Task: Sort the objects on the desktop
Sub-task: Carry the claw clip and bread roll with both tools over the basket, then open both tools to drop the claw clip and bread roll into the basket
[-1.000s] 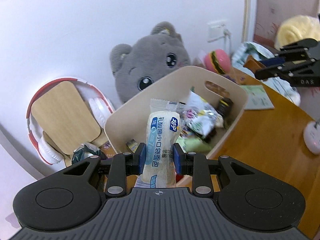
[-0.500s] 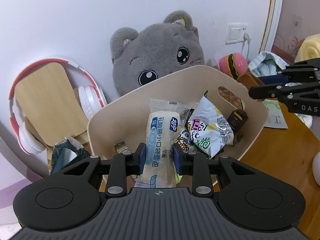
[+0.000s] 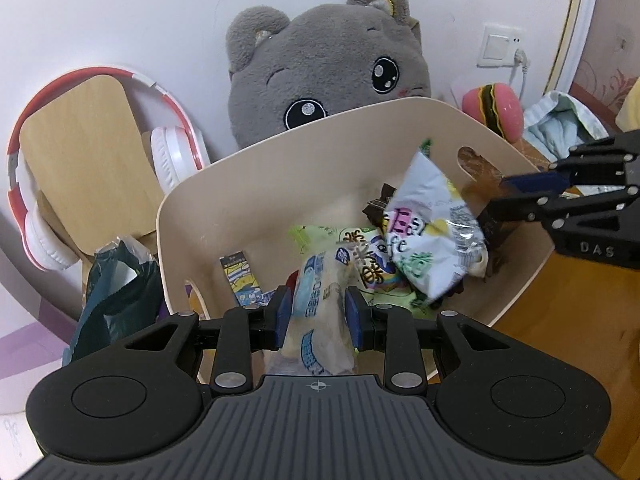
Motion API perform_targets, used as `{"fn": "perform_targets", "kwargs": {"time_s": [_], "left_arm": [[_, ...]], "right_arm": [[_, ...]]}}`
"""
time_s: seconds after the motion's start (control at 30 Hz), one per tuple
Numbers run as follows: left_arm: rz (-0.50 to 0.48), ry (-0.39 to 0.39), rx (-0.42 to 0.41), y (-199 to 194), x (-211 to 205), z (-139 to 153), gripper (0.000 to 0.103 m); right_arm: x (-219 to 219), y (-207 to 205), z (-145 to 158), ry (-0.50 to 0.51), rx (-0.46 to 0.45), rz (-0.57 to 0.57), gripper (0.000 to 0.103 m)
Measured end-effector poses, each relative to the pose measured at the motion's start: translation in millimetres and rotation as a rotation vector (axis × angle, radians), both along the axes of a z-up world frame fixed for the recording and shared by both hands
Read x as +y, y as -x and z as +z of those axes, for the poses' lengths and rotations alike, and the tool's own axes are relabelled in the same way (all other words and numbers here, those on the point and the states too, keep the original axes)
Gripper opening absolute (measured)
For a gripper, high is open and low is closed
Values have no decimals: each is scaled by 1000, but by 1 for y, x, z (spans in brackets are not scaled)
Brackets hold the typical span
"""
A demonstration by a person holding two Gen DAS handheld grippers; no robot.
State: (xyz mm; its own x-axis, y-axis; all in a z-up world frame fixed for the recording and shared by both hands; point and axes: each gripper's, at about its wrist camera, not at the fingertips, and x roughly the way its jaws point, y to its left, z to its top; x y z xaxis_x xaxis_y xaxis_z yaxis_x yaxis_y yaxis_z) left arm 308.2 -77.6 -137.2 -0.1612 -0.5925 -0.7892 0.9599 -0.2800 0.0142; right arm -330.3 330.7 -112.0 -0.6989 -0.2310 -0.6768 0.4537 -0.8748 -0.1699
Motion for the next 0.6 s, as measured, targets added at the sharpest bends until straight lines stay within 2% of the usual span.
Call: {"fn": "perform_targets", "kwargs": {"time_s": [0.03,0.1,0.13,0.2,0.27,0.3,0.37,0.47,0.6], "left_arm": [[-1,1,-2,0,1,0,29],[-5,-1,-2,0,1,0,31],[0,-4,2,-1,2,0,36],[6,4,9,-3,4,3,50],[17,27,17,-4,8,8,69],[23,39,26,-4,10,12,72],[24,53,38,-4,13,19,75],[21,71,46,-2,19,30,77],[24,109,46,2,31,45,77]], "right_arm": [[0,0,-2,1,-7,0,19],[0,0,-4,3,-15,2,28],[0,0,-5,1,-16,4,32],[0,-1,-5,-2,-18,8,39],[1,-2,-4,-3,-11,7,46],[2,-3,-3,-1,-11,5,50],[5,-6,1,8,-3,-3,65],[12,-11,9,29,13,-11,75],[22,-18,20,62,20,-30,80]]}}
